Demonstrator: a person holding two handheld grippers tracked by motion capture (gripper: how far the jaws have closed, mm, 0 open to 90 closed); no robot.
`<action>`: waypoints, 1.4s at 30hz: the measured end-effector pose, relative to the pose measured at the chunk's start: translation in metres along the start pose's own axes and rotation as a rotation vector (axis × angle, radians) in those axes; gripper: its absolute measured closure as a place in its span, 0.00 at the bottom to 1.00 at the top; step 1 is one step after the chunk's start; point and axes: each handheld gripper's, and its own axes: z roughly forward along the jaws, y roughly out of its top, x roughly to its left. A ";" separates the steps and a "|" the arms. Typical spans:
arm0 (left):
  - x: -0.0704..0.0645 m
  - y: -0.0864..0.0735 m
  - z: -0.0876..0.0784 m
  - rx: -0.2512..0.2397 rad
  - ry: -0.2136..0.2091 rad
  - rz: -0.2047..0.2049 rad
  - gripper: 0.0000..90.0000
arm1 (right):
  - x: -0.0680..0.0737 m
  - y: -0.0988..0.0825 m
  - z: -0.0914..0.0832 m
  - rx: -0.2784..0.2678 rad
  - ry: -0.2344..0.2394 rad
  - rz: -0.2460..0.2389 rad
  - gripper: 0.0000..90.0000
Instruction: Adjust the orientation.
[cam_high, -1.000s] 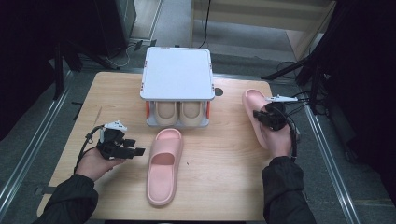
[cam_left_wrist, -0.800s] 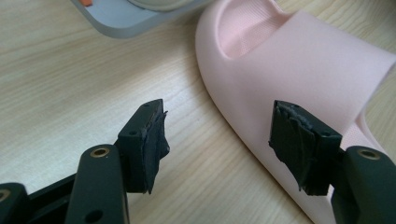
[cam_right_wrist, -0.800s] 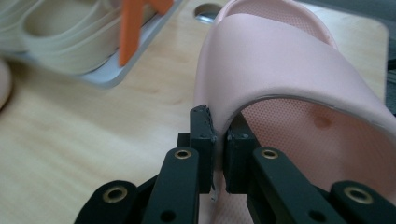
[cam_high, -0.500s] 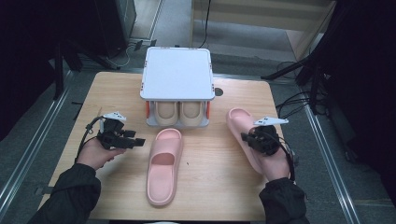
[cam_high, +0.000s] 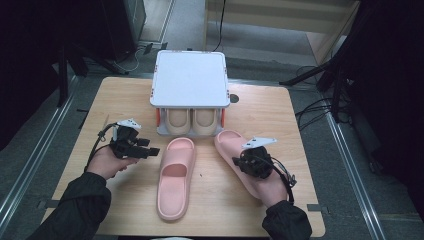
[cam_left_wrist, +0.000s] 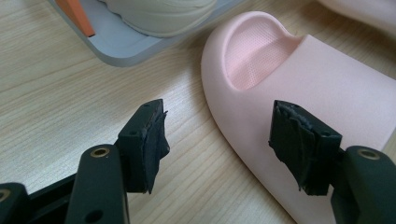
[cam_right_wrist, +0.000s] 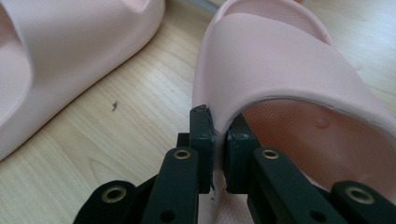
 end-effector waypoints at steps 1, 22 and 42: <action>0.000 0.000 0.000 0.001 0.002 0.002 0.39 | 0.003 0.001 0.003 0.004 0.006 -0.006 0.94; -0.005 -0.002 0.000 -0.005 -0.004 0.046 0.42 | 0.050 0.005 0.041 0.067 0.016 -0.127 0.90; -0.008 -0.012 -0.004 -0.013 -0.002 0.044 0.44 | -0.031 0.000 -0.010 -0.037 -0.019 -0.008 0.95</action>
